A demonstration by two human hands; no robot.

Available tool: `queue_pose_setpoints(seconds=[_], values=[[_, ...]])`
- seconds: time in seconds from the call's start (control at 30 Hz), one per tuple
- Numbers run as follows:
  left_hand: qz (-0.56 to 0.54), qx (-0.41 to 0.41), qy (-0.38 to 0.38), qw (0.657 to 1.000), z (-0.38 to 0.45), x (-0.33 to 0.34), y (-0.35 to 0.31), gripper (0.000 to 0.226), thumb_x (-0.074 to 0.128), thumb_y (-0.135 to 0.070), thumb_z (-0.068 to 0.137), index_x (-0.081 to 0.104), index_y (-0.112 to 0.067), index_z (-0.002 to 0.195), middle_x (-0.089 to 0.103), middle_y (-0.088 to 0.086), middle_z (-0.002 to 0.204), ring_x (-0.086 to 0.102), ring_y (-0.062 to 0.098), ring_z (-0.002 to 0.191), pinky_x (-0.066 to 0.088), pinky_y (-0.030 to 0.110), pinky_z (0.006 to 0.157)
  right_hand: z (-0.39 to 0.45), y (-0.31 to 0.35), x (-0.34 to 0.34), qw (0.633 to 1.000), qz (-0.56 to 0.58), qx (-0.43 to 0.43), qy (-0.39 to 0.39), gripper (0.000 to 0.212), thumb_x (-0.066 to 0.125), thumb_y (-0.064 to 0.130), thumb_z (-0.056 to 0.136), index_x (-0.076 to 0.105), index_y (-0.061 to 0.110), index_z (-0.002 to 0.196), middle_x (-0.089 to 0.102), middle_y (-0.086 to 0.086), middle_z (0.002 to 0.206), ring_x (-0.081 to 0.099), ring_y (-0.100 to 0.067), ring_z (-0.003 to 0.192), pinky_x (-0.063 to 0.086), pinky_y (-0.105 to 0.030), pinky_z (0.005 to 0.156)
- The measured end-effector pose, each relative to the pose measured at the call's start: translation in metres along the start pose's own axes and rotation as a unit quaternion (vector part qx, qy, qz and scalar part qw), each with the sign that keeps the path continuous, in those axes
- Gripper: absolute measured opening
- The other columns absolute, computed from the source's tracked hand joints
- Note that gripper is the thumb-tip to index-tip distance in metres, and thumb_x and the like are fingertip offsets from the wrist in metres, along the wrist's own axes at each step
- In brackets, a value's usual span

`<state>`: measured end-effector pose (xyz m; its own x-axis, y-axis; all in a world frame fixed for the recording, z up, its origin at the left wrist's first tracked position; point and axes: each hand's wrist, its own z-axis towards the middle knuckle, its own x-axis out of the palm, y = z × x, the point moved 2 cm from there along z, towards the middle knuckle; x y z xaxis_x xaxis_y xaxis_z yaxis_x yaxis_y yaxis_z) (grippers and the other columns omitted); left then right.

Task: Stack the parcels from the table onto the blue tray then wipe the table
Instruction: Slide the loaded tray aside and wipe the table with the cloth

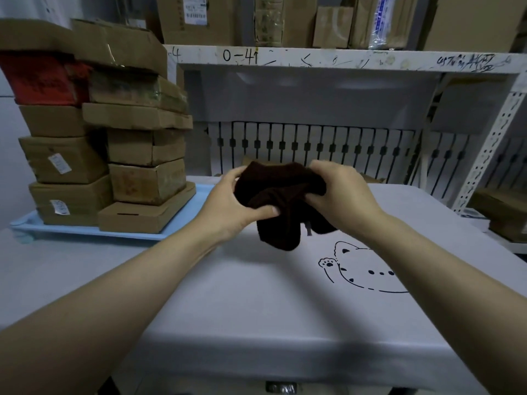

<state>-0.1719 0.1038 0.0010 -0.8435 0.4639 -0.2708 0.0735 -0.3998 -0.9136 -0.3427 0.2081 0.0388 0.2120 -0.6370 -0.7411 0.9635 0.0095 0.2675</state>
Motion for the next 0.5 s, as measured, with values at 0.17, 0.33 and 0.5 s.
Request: queue_pose_setpoints(seconds=[0.17,0.33,0.5], values=[[-0.095,-0.137,-0.01,0.986,0.002,0.004,0.032,0.034,0.067,0.0,0.072,0.067,-0.013,0.103,0.072,0.01,0.098,0.065,0.024,0.098,0.051,0.039,0.101,-0.011,-0.017,0.003,0.996,-0.059,-0.02,0.062,0.011,0.07,0.016,0.082,0.065,0.018,0.091,0.063,0.004,0.086,0.057,-0.023,0.081,0.041,-0.036,0.065],[-0.108,-0.171,0.148,0.968,-0.009,0.008,0.033,0.108,0.083,-0.031,0.051,0.032,-0.041,0.146,0.059,0.002,0.131,0.059,0.019,0.12,0.043,0.036,0.107,-0.006,-0.02,-0.003,0.985,0.077,0.058,0.144,0.011,0.068,0.011,0.082,0.072,0.014,0.092,0.068,0.001,0.085,0.065,-0.015,0.081,0.056,-0.031,0.067],[0.066,-0.087,0.11,0.988,-0.007,0.029,0.021,0.111,0.09,-0.028,0.064,0.02,-0.038,0.15,0.056,-0.003,0.12,0.064,0.017,0.106,0.055,0.034,0.089,0.004,-0.017,0.004,0.982,0.058,0.062,0.171,0.012,0.073,0.013,0.08,0.073,0.01,0.092,0.069,-0.004,0.083,0.065,-0.017,0.078,0.055,-0.029,0.063]])
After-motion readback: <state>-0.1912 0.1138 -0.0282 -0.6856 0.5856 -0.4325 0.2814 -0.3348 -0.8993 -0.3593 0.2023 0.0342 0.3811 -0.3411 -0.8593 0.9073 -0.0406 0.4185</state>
